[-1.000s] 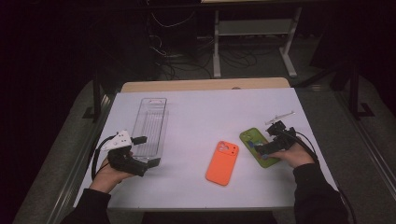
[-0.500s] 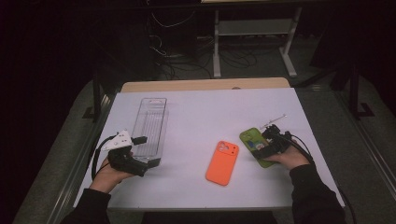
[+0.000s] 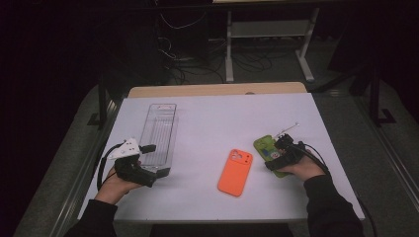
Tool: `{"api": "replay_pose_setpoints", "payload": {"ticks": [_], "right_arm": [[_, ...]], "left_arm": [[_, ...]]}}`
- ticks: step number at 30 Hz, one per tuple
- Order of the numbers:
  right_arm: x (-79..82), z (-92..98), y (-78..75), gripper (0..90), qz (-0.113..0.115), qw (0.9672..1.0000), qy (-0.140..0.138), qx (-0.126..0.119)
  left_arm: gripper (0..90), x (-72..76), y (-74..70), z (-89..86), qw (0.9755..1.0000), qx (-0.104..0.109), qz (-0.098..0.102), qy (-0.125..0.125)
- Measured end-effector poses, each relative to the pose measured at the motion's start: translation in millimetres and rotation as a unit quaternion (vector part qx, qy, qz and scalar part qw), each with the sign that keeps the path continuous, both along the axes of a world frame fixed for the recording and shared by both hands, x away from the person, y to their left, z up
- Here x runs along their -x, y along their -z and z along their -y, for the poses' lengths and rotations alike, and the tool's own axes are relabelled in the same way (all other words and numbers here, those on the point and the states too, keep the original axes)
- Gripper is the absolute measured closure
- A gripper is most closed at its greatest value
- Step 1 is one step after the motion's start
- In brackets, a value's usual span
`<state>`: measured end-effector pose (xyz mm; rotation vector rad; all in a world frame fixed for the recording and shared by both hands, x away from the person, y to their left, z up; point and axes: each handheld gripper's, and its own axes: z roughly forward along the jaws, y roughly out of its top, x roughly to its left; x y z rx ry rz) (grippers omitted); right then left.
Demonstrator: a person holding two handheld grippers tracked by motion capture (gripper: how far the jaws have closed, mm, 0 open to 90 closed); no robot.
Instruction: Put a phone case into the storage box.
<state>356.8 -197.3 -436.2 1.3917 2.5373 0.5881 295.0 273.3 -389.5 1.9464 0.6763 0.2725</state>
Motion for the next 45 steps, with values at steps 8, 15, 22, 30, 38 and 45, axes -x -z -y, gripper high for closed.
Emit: {"api": "replay_pose_setpoints", "payload": {"ticks": [8, 15, 22, 30, 38, 45], "right_arm": [[1.4, -1.3, 1.1, 9.3, -0.006, 1.0, 0.0, 0.003], [2.9, -1.7, 2.5, 10.3, 0.0, 0.9999, 0.015, -0.002], [4.6, -2.9, 1.3, 14.4, 0.0, 0.9996, 0.027, -0.002], [4.4, -2.3, 0.6, 15.1, -0.002, 0.9996, 0.029, -0.006], [1.3, 2.6, -0.7, 15.2, -0.004, 0.9996, 0.022, -0.02], [-0.7, 6.8, -8.3, 15.2, 0.007, 0.9995, 0.016, -0.026]], "left_arm": [[0.0, -0.4, 0.7, 0.2, 1.0, -0.001, 0.002, 0.002], [0.0, -0.6, 1.1, 0.5, 1.0, -0.004, 0.004, 0.005], [0.0, -0.2, 1.8, 2.2, 1.0, -0.006, 0.0, 0.006], [0.0, -0.4, 2.5, 3.4, 0.9999, -0.009, 0.001, 0.01], [0.0, -0.8, 2.4, 3.9, 0.9999, -0.009, 0.0, 0.011], [0.0, -0.9, 2.5, 4.0, 0.9999, -0.004, -0.001, 0.009]]}}
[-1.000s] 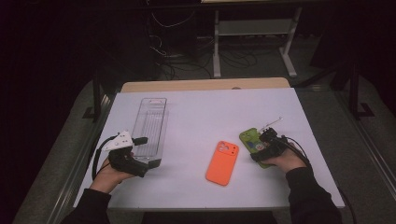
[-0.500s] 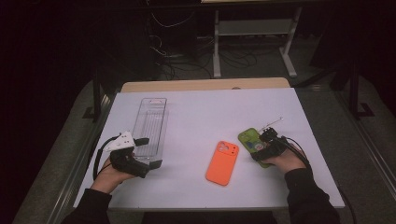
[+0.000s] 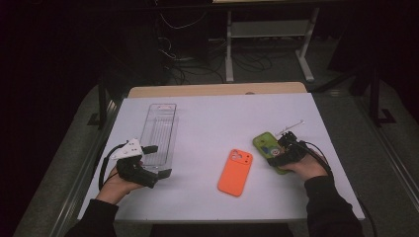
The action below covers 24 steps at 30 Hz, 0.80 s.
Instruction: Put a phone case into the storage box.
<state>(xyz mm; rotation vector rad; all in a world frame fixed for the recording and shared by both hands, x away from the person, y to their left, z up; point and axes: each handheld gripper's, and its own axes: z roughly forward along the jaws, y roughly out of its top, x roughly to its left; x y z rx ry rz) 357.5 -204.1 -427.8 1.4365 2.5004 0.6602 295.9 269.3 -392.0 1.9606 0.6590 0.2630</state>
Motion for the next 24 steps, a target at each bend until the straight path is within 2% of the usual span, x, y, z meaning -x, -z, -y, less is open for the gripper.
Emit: {"api": "replay_pose_setpoints", "payload": {"ticks": [13, 21, 24], "right_arm": [[1.9, 6.8, -18.6, 15.3, 0.013, 0.9997, -0.003, -0.021], [3.5, 8.4, -29.2, 15.3, 0.015, 0.9994, -0.026, -0.018], [1.5, 7.8, -32.2, 15.3, 0.014, 0.999, -0.038, -0.018]], "left_arm": [[0.0, -0.2, 0.1, -0.2, 1.0, -0.009, -0.002, 0.001], [0.0, -2.2, -3.2, 0.3, 1.0, -0.009, 0.003, 0.0], [0.0, -3.8, -5.6, 4.3, 0.9999, -0.007, 0.003, 0.011]]}}
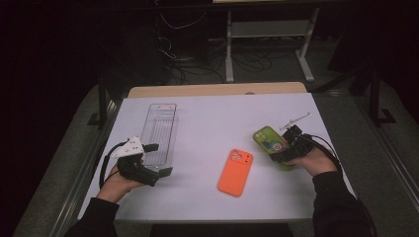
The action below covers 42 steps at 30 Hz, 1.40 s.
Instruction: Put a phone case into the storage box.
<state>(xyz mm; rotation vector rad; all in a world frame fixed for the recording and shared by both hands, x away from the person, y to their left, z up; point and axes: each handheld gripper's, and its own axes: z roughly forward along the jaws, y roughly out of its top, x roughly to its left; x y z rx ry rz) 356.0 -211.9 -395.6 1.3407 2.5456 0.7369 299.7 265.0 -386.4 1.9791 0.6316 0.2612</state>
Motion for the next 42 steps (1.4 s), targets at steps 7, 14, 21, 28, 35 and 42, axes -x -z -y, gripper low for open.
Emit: {"api": "replay_pose_setpoints", "payload": {"ticks": [7, 14, 21, 28, 35, 42], "right_arm": [[-7.8, -8.1, -4.7, 15.2, -0.006, 0.9995, -0.032, 0.002], [-16.6, -15.3, -8.6, 15.2, -0.002, 0.9988, -0.049, -0.005], [-19.3, -25.2, -11.3, 15.2, 0.002, 0.9975, -0.071, -0.008], [-21.5, -32.8, -12.9, 15.2, 0.003, 0.9962, -0.086, -0.008], [-20.0, -41.5, -17.1, 15.2, 0.008, 0.993, -0.116, -0.022], [-15.7, -54.4, -17.8, 15.2, 0.015, 0.9888, -0.147, -0.024]], "left_arm": [[0.0, -7.6, -11.7, 13.6, 0.9997, 0.004, 0.004, 0.024], [0.0, -18.8, -19.2, 28.9, 0.9993, 0.0, 0.014, 0.036], [0.0, -31.2, -23.7, 46.2, 0.9981, -0.001, 0.019, 0.059], [0.0, -41.2, -24.1, 63.0, 0.9966, 0.002, 0.019, 0.081], [0.0, -50.2, -25.1, 77.6, 0.9958, 0.0, 0.014, 0.091], [0.0, -57.7, -17.8, 86.7, 0.9939, -0.008, 0.005, 0.11]]}}
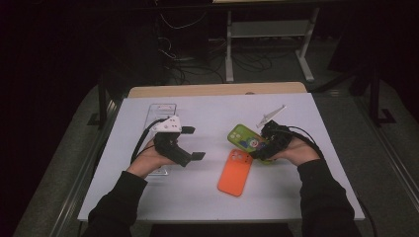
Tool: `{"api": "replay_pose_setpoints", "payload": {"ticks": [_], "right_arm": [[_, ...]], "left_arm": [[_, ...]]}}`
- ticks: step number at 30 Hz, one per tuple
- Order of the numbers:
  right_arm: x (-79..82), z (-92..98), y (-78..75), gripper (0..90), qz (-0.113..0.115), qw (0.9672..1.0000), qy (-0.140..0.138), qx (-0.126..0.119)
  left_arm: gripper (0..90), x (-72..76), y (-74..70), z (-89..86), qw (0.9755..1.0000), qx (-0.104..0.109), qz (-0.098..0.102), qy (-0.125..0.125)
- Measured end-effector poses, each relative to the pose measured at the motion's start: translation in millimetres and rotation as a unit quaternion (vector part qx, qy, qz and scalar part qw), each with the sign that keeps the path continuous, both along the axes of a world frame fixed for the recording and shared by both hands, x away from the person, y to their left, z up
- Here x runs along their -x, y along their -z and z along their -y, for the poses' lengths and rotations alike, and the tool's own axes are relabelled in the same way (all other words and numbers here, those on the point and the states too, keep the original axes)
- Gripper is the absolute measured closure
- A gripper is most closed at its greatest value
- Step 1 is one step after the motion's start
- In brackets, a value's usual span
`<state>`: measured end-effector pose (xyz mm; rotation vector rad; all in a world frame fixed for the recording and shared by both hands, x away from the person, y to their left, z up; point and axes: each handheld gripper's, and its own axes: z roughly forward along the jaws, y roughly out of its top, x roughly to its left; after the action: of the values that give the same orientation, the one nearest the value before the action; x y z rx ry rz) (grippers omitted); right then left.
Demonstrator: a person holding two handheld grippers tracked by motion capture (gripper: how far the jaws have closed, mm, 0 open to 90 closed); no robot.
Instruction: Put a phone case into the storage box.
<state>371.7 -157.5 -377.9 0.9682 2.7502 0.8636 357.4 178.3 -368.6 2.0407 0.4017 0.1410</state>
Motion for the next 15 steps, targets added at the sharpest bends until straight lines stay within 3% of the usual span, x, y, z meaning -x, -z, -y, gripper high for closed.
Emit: {"api": "replay_pose_setpoints", "payload": {"ticks": [6, 9, 15], "right_arm": [[6.7, -9.3, 4.2, 15.2, 0.015, 0.9986, -0.047, 0.018], [9.7, -13.3, 4.2, 15.2, 0.017, 0.9978, -0.061, 0.017], [17.3, -18.3, 4.1, 15.2, 0.014, 0.9945, -0.101, 0.024]], "left_arm": [[0.0, 0.3, 2.6, 5.8, 0.9998, -0.012, -0.006, 0.018], [0.0, 3.6, 1.7, 11.2, 0.999, -0.031, 0.003, 0.032], [0.0, 9.7, -1.2, 19.7, 0.9975, -0.039, 0.01, 0.059]]}}
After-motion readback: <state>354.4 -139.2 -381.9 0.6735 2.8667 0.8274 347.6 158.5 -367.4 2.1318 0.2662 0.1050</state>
